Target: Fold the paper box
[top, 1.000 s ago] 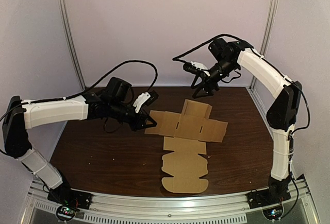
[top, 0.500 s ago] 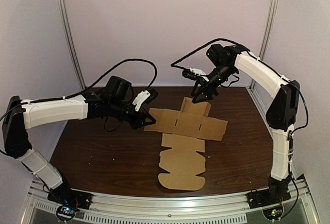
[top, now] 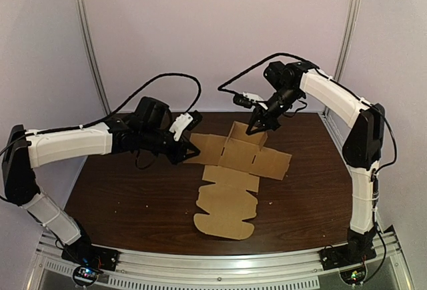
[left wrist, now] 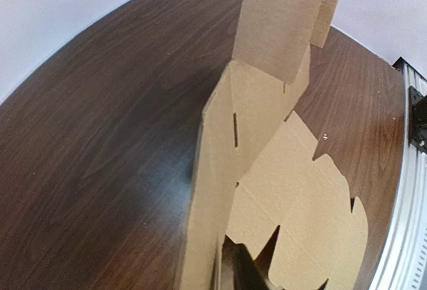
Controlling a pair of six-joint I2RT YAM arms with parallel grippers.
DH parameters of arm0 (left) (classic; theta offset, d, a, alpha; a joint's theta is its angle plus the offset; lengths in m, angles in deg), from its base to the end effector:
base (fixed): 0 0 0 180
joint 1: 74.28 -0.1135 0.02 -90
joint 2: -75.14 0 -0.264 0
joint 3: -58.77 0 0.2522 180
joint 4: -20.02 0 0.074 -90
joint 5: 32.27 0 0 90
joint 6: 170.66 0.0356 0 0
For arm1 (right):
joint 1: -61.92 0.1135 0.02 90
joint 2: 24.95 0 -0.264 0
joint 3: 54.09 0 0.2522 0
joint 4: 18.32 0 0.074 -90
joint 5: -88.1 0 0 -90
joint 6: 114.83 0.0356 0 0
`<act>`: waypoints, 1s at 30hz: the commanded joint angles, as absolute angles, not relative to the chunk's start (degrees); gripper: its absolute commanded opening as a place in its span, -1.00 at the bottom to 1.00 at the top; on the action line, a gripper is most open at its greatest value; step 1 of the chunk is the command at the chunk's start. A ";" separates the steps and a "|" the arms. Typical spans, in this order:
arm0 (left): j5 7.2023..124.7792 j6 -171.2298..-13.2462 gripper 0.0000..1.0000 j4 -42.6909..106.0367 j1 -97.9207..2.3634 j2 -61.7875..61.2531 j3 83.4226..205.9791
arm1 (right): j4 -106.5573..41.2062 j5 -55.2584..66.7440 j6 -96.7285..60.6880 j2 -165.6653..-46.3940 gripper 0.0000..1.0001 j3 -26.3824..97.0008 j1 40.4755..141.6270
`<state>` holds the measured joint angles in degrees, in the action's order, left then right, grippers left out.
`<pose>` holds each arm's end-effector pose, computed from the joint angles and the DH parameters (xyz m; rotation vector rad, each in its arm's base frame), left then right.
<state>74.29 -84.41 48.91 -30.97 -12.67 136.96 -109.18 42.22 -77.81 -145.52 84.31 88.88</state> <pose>0.2427 -0.2428 0.2678 0.9373 2.1257 -0.7554 0.3662 0.2141 0.3228 -1.7489 1.8475 0.9174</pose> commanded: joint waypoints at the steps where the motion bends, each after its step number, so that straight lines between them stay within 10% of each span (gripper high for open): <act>1: 64.52 -86.19 -0.38 43.52 -30.77 -9.63 136.67 | -135.48 43.74 -74.03 -147.91 -1.00 90.32 87.59; 8: 59.86 -92.87 0.13 32.43 -30.77 -4.99 128.47 | -134.38 50.72 -69.99 -147.81 -1.00 94.50 83.97; 30: 65.80 -100.21 0.03 31.28 -30.86 -21.64 136.57 | -127.86 55.84 -59.22 -147.29 -1.00 91.07 83.20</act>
<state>63.12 -99.31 31.32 -30.92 -20.43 133.74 -109.27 54.31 -60.12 -148.06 92.36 83.33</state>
